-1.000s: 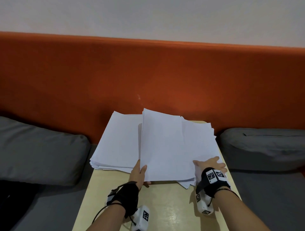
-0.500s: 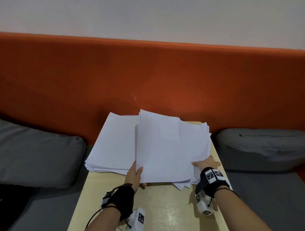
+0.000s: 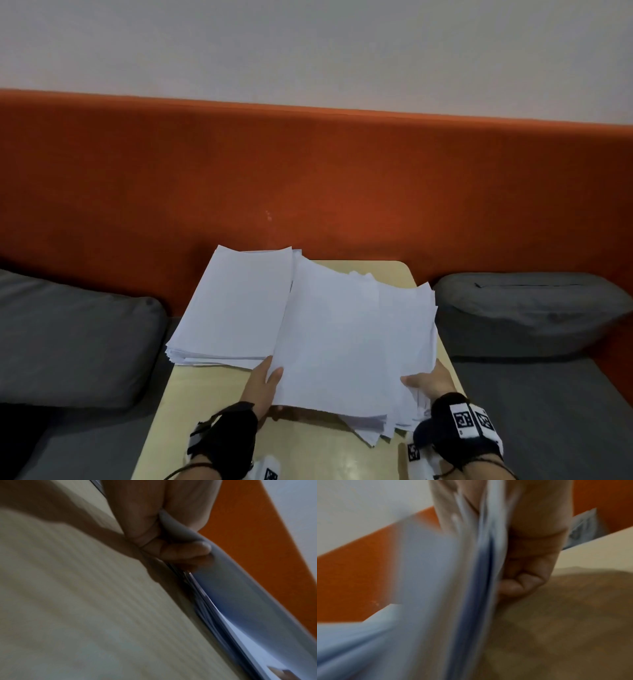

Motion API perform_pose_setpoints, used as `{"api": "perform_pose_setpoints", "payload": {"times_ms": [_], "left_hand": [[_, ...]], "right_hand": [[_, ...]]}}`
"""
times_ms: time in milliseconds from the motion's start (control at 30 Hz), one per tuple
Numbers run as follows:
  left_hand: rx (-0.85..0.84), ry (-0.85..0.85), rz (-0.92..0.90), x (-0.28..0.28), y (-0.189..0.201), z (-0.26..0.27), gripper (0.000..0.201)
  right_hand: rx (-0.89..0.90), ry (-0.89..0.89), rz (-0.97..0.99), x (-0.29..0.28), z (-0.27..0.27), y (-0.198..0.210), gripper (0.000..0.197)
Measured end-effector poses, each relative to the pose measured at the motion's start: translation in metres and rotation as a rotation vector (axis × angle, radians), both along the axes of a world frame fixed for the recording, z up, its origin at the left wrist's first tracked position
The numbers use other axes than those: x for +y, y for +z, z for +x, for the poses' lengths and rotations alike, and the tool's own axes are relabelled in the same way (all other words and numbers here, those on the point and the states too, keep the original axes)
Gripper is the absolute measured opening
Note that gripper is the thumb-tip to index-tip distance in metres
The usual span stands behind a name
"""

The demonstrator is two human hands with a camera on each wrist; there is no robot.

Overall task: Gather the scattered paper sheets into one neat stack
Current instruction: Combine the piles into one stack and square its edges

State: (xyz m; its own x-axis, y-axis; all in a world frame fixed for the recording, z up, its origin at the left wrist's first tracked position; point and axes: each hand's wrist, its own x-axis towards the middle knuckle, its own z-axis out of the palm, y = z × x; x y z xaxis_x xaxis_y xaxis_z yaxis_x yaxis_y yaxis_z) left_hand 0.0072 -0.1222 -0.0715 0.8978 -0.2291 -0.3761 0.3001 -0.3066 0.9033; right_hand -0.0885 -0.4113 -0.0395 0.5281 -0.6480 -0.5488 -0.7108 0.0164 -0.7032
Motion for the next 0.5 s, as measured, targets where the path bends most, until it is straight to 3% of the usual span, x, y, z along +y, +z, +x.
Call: {"api": "perform_pose_setpoints", "payload": {"times_ms": [167, 267, 367, 433, 500], "left_hand": [[0.022, 0.0, -0.077, 0.008, 0.006, -0.007, 0.039], [-0.078, -0.027, -0.108, -0.001, 0.019, -0.011, 0.029], [-0.123, -0.02, -0.082, -0.008, 0.018, -0.019, 0.032], [-0.078, -0.069, -0.028, -0.009, 0.004, -0.025, 0.033], [-0.051, -0.154, 0.035, -0.009, -0.007, -0.031, 0.032]], "right_hand": [[0.082, 0.118, -0.023, -0.005, -0.04, 0.004, 0.053], [0.199, 0.162, -0.102, -0.001, -0.05, 0.01, 0.065], [0.414, 0.167, -0.465, 0.016, -0.05, 0.025, 0.08], [0.479, 0.209, -0.743, 0.031, -0.047, 0.033, 0.077], [0.462, 0.259, -0.776, 0.044, -0.04, 0.03, 0.073]]}}
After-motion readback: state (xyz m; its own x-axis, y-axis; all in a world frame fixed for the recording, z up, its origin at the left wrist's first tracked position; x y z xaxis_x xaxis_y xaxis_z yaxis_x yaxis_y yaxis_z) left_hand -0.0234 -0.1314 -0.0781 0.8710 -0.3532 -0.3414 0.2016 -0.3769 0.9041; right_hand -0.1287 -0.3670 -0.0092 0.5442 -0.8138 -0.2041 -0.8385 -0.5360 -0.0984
